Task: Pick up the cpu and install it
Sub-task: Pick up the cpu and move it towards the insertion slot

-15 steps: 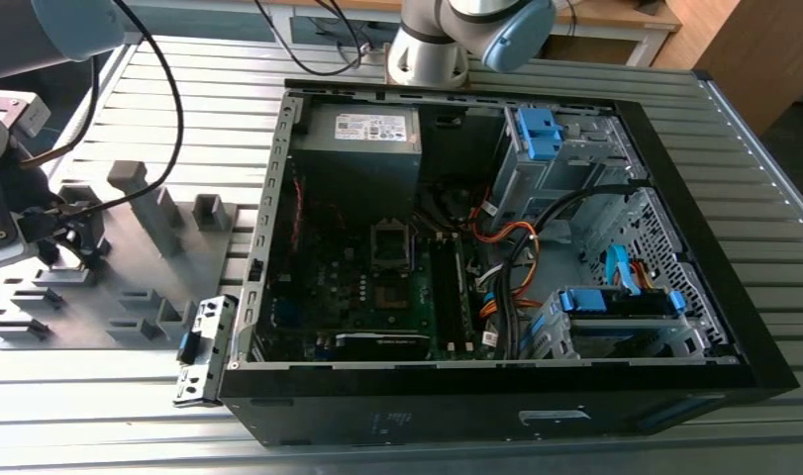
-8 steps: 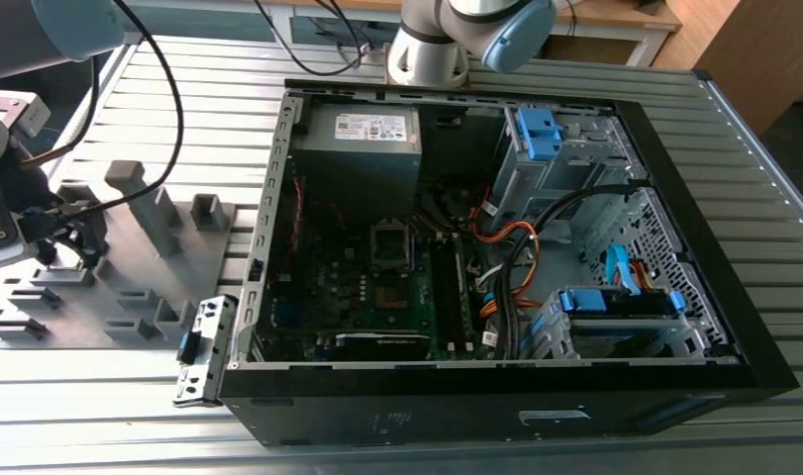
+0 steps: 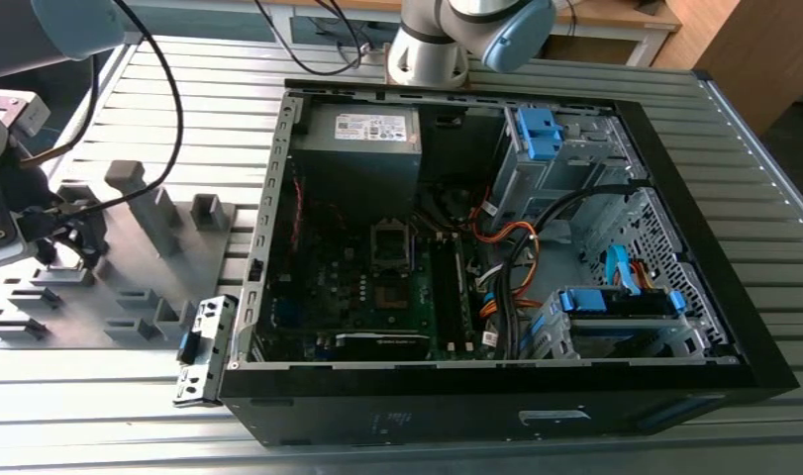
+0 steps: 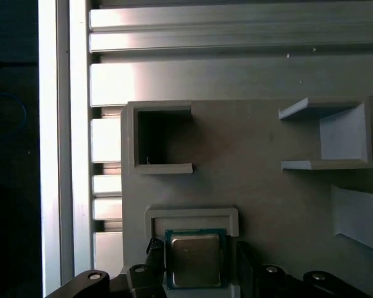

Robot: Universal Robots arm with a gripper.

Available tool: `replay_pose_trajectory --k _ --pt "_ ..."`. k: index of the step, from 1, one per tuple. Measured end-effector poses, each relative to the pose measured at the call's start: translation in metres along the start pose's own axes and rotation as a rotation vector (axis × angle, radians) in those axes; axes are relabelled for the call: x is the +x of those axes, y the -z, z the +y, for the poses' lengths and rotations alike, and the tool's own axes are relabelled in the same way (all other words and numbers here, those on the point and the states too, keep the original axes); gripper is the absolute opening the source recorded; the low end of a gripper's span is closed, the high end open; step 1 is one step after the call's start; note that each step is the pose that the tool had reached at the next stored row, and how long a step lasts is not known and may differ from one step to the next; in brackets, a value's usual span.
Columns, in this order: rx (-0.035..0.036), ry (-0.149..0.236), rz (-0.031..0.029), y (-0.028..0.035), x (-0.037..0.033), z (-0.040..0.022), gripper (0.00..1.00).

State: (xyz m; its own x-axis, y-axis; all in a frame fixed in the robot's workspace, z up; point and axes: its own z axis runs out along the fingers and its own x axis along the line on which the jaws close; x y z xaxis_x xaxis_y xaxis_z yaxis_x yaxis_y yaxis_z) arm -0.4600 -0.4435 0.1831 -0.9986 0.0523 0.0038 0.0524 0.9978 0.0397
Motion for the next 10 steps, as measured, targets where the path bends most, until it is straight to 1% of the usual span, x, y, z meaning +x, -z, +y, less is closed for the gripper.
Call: replay_pose_trajectory --k 3,10 --pt "0.0000 0.000 0.0000 0.0025 0.0000 0.0001 0.58" --pt "0.0000 0.000 -0.0001 0.0019 0.0021 0.0001 0.58"
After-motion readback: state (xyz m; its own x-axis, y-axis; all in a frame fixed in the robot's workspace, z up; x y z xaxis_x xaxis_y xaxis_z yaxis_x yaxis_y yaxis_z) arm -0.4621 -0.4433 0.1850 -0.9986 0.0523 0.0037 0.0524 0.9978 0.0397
